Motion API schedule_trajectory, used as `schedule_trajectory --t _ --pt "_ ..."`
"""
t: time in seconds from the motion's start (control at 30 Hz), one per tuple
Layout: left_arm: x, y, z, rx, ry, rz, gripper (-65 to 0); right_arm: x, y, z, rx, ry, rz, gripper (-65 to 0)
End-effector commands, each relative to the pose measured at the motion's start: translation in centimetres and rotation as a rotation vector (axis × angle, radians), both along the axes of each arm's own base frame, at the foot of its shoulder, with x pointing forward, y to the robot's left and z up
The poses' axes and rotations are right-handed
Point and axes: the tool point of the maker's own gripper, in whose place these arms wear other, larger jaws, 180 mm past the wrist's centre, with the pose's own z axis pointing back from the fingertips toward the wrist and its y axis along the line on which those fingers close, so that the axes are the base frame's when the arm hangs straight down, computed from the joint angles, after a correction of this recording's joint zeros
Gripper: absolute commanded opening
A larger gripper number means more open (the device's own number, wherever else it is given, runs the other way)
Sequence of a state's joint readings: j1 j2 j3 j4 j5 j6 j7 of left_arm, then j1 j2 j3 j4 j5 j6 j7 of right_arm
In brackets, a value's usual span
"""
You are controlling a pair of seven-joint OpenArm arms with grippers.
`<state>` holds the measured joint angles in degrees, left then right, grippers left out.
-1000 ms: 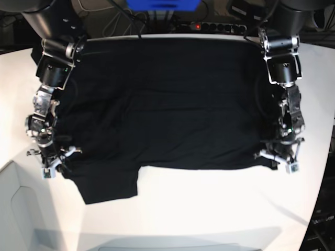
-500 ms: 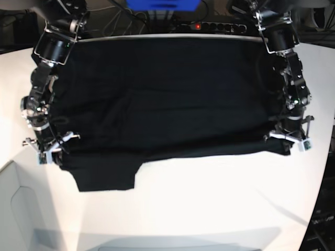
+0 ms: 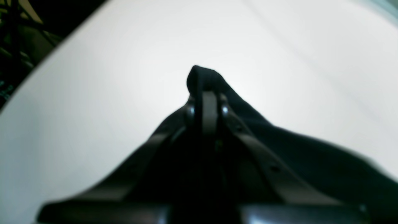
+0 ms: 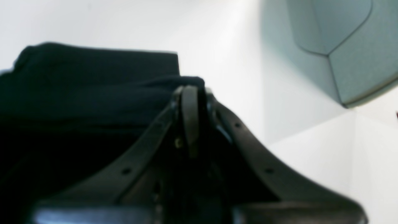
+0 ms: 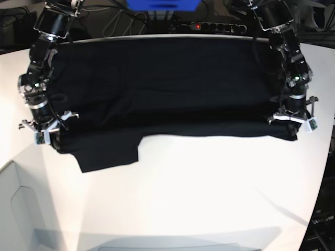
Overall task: Fold the T-shirt properly
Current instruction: 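Lift the hem and fold it over toward the folded edge with both grippers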
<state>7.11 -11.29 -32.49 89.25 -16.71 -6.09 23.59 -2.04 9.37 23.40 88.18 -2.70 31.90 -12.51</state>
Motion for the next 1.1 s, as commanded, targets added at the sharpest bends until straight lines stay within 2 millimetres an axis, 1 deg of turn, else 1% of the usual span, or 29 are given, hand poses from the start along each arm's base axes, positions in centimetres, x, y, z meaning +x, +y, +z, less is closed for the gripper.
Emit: schedule_trajectory --t 0.0,0.1,0.17,0.27,0.33,0.37,0.43,0.63,0.83,0.97,1.07 --pt "0.4 0.7 1.8 0.036 -0.049 0.003 -65.0 0.5 -0.2 2.2 -0.012 -0.072 0.011 -65.0" --pt "0.0 0.5 2.3 0.051 -0.055 -0.005 -65.0 -0.5 -0.8 3.0 -0.032 -0.089 -0.005 -65.0" --pt "-0.2 0.2 3.2 0.068 -0.071 -0.016 -65.0 -0.8 -0.9 3.8 -0.045 -0.106 -0.009 -65.0" --pt "-0.5 -0.3 4.6 0.092 -0.098 -0.032 -65.0 -1.6 -0.9 4.2 -0.061 -0.109 -0.006 -65.0" --pt "-0.8 -0.9 5.0 0.093 -0.107 -0.038 -65.0 -1.8 -0.8 4.5 -0.069 -0.116 -0.003 -65.0" --pt "-1.0 -1.0 5.0 0.095 -0.108 -0.040 -65.0 -2.1 -0.8 4.4 -0.073 -0.110 -0.001 -65.0" --pt "-1.5 -1.1 4.6 0.094 -0.097 -0.040 -65.0 -2.7 -0.7 4.0 -0.077 -0.097 0.002 -65.0" --pt "-3.2 -1.2 2.9 0.084 -0.047 -0.035 -65.0 -4.9 -0.9 1.8 -0.082 -0.022 0.006 -65.0" --pt "-5.4 0.9 2.2 0.072 -0.029 0.054 -65.0 -6.8 -0.9 0.0 -0.079 0.040 0.006 -65.0" --pt "-6.1 1.0 1.5 0.070 -0.006 0.060 -65.0 -7.4 -1.5 -2.5 -0.050 0.102 -0.011 -65.0" --pt "-6.2 1.0 1.5 0.070 -0.004 0.060 -65.0 -7.9 -2.0 -3.7 -0.048 0.138 -0.016 -65.0"
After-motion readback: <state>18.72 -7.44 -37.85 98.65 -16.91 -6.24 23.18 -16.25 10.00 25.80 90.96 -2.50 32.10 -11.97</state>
